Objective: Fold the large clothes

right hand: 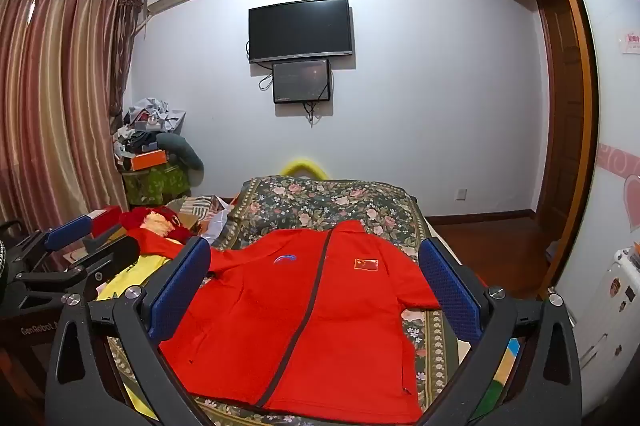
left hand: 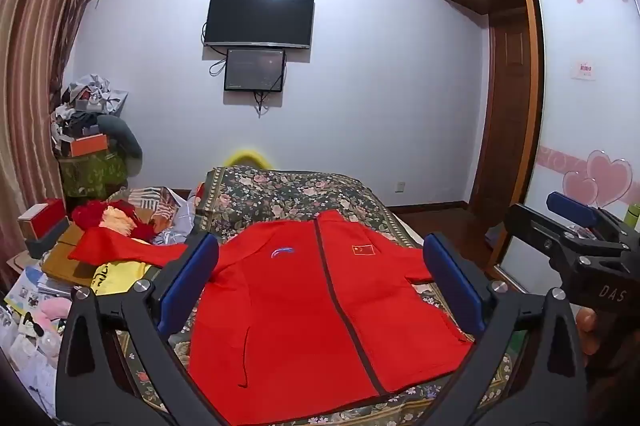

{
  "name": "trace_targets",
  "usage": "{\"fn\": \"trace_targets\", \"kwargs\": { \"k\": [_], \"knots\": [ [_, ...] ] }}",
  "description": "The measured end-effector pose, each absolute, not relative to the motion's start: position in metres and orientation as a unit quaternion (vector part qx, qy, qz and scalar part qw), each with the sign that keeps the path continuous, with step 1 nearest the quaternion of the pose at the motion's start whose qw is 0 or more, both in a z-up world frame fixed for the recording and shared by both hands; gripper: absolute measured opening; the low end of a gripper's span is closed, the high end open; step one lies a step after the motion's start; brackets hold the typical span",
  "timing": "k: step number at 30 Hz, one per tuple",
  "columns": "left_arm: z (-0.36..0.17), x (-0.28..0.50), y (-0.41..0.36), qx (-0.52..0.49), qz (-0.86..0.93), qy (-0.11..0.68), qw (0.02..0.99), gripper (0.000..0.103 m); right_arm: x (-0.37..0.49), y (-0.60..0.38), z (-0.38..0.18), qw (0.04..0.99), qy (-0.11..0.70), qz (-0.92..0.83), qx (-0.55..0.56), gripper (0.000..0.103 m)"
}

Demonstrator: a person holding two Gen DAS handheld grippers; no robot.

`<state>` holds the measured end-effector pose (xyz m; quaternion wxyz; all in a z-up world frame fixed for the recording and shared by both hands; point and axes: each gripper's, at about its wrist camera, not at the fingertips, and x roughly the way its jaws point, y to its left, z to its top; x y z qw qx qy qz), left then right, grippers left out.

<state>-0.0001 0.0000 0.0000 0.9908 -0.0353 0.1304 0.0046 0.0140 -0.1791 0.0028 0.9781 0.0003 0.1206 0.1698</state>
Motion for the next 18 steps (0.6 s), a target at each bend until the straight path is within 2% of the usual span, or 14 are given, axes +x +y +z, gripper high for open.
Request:
{"fn": "trace_targets", "kwargs": {
  "k": [18],
  "knots": [
    [-0.001,0.002,0.006,-0.054,0.005,0.138,0.989,0.103,0.015,-0.178,0.003,0.977,0.128,0.169,-0.002,0.103]
  ]
}}
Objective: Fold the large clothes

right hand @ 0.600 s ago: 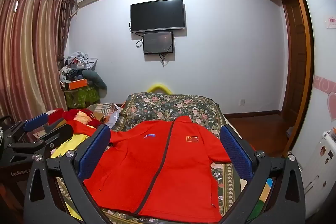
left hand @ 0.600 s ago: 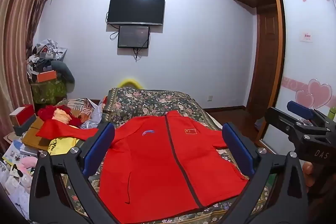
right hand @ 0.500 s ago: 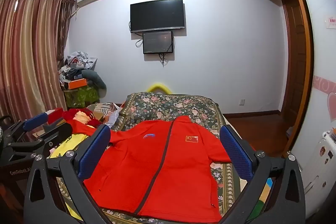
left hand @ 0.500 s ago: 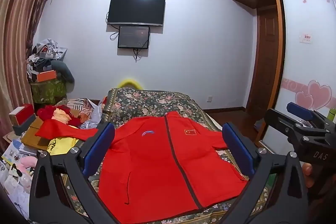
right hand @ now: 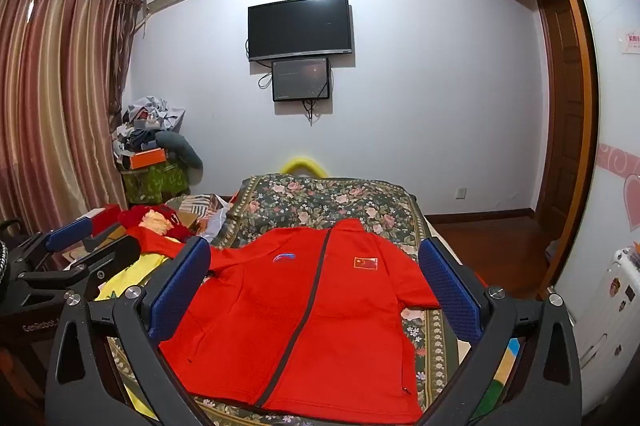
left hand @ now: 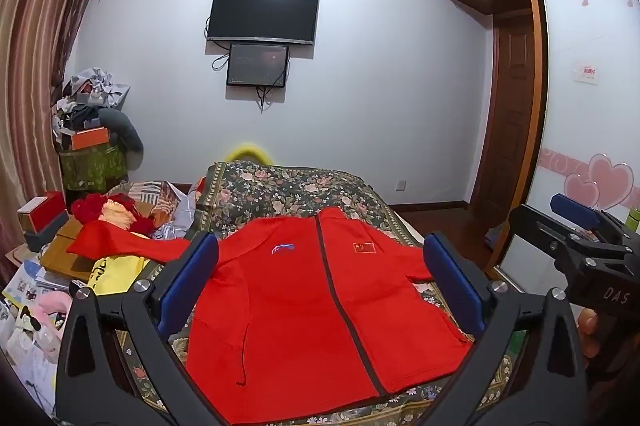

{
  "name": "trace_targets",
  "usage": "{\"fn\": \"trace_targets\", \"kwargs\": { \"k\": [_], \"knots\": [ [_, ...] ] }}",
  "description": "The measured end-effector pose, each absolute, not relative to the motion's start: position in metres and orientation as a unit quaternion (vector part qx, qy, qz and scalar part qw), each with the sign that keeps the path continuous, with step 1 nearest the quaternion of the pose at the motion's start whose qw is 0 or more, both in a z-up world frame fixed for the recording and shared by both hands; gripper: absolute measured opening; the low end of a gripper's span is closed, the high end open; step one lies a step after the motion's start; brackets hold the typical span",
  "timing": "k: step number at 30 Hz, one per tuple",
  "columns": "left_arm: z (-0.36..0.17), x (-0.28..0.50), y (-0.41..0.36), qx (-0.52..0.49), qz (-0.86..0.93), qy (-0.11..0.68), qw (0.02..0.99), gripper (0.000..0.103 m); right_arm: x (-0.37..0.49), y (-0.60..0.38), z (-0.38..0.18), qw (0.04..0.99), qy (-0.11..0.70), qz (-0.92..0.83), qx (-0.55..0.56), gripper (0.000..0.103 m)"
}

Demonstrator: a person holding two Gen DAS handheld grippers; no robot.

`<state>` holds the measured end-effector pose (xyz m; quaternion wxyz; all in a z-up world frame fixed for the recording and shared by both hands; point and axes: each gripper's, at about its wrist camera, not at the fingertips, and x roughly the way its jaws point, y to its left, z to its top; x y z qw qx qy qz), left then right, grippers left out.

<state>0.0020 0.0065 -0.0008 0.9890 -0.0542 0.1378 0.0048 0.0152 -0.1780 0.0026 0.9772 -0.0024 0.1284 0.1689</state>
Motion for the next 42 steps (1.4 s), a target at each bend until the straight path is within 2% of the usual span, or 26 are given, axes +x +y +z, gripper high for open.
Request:
{"fn": "trace_targets", "kwargs": {
  "k": [42],
  "knots": [
    [-0.011,0.009,0.006,-0.048,0.007,0.14,0.989,0.103,0.011,-0.173,0.001,0.976,0.131,0.172,0.003,0.103]
  ]
}}
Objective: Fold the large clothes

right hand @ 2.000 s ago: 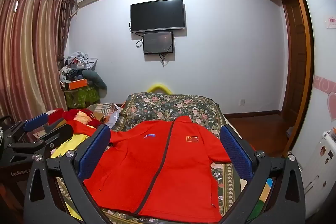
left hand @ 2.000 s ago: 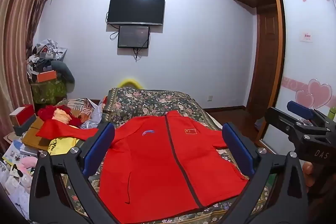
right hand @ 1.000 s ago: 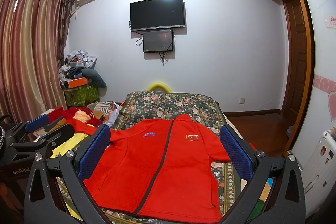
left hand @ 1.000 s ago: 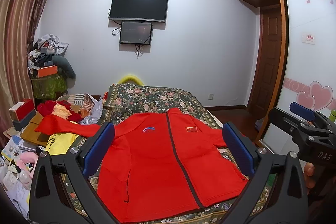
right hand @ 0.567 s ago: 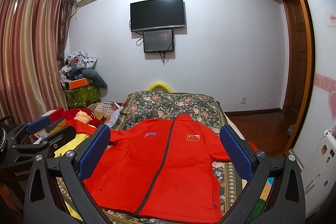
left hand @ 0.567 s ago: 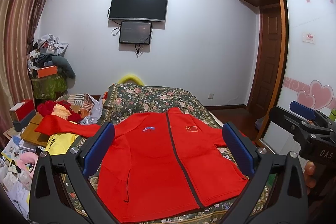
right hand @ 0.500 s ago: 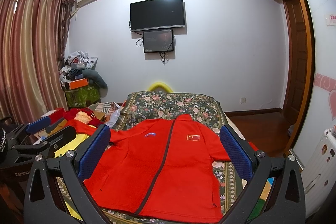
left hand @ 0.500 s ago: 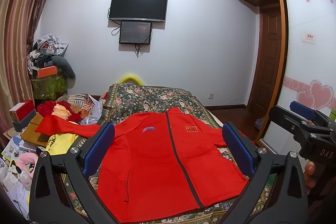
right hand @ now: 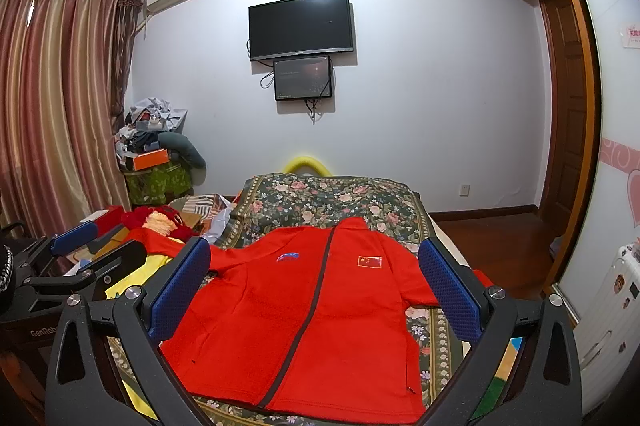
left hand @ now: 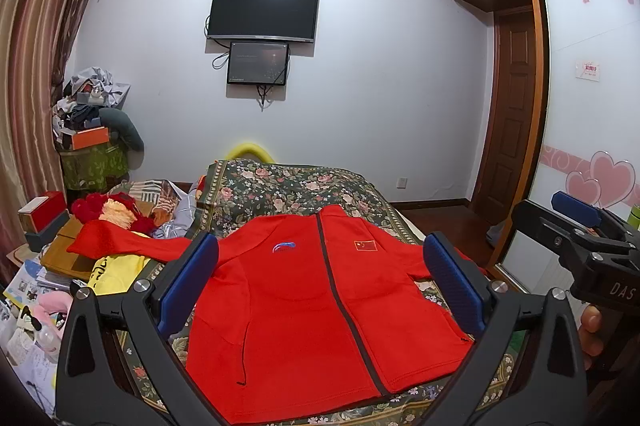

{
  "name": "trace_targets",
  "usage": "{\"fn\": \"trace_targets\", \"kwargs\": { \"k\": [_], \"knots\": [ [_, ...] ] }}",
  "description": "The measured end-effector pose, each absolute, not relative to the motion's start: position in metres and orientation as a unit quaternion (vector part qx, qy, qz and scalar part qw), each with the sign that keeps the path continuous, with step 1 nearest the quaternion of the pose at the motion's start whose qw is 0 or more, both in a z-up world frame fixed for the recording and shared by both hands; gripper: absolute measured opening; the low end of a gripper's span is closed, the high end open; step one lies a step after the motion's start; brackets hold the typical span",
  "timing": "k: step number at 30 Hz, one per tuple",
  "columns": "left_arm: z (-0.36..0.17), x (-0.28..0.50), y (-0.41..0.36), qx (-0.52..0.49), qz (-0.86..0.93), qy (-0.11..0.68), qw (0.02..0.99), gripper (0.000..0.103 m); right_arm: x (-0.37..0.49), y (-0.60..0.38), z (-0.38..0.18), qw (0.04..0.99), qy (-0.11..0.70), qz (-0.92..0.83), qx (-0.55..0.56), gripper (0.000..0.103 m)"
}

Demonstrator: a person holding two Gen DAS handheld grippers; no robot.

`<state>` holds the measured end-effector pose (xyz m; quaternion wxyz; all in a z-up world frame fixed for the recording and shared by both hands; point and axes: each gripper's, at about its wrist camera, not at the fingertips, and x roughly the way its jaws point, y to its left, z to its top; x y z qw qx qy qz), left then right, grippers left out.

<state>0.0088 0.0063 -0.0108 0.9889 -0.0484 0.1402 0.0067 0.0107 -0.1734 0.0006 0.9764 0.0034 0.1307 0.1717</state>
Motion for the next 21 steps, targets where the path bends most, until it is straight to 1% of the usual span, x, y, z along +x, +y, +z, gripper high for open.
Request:
{"fn": "trace_targets", "kwargs": {
  "k": [21],
  "knots": [
    [-0.018,0.016,0.013,-0.051,0.009,0.15,0.987,0.103,0.024,-0.169,0.0,0.975,0.145,0.169,0.001,0.103]
  ]
}}
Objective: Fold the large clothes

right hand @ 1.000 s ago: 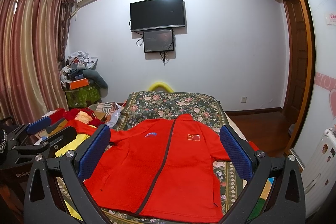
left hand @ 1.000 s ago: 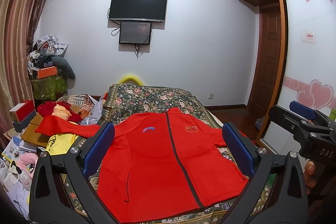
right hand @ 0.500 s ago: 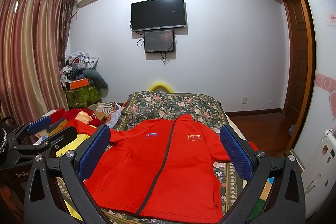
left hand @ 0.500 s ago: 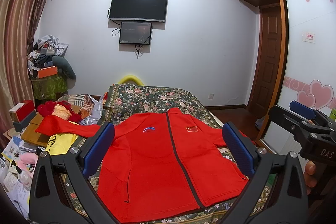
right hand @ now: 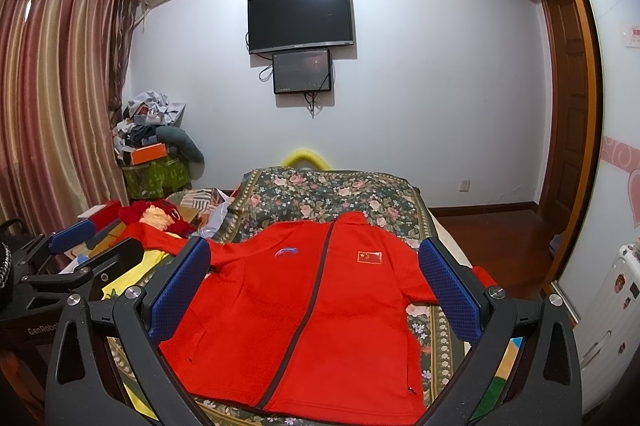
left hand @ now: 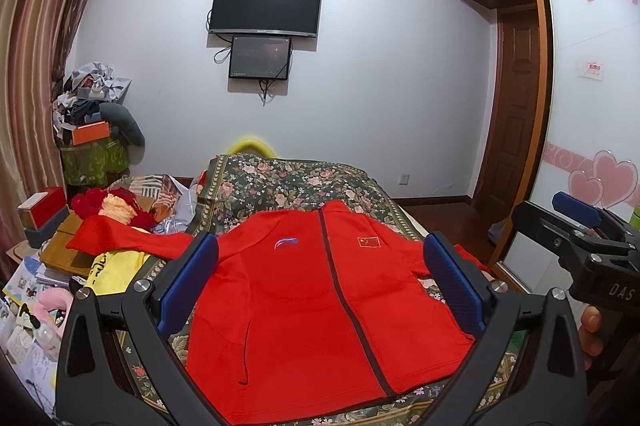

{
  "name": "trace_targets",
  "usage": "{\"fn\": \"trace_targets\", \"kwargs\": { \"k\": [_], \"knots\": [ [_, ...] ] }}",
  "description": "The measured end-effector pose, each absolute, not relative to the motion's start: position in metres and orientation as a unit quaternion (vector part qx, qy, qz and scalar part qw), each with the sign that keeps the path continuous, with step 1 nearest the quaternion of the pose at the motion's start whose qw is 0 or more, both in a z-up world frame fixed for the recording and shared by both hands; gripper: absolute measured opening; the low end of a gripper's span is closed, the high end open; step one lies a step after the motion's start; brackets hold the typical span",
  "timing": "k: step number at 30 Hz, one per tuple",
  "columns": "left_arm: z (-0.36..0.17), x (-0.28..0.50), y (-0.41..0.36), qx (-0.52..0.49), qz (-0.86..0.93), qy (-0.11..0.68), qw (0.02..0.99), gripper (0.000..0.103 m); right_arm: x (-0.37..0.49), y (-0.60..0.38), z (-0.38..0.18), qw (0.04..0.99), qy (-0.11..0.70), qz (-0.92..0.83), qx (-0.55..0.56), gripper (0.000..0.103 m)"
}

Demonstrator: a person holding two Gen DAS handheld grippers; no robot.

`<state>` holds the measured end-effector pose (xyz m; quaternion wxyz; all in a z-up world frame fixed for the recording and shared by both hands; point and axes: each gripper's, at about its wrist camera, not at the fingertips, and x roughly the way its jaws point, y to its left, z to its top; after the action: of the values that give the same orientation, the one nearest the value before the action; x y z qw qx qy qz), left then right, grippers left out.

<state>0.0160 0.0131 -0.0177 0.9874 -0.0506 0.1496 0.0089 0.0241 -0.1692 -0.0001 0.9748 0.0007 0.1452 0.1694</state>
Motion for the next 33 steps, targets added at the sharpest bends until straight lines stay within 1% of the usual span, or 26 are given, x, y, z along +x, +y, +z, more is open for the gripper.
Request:
{"fn": "trace_targets", "kwargs": {
  "k": [7,19,25,28,33],
  "knots": [
    [-0.027,0.034,0.021,-0.051,0.011,0.168,0.984,0.103,0.042,-0.168,-0.009,0.972,0.169,0.16,0.005,0.103],
    [-0.061,0.098,0.075,-0.065,0.059,0.227,0.97,0.103,0.094,-0.164,-0.042,0.957,0.247,0.149,0.008,0.103],
    [-0.09,0.141,0.117,-0.073,0.074,0.277,0.955,0.103,0.124,-0.157,-0.059,0.947,0.286,0.143,0.004,0.103],
    [-0.109,0.166,0.143,-0.1,0.06,0.317,0.941,0.103,0.141,-0.15,-0.068,0.942,0.304,0.139,-0.001,0.103],
    [-0.159,0.206,0.184,-0.141,0.076,0.386,0.909,0.103,0.167,-0.14,-0.093,0.926,0.352,0.139,0.004,0.103]
  ]
}}
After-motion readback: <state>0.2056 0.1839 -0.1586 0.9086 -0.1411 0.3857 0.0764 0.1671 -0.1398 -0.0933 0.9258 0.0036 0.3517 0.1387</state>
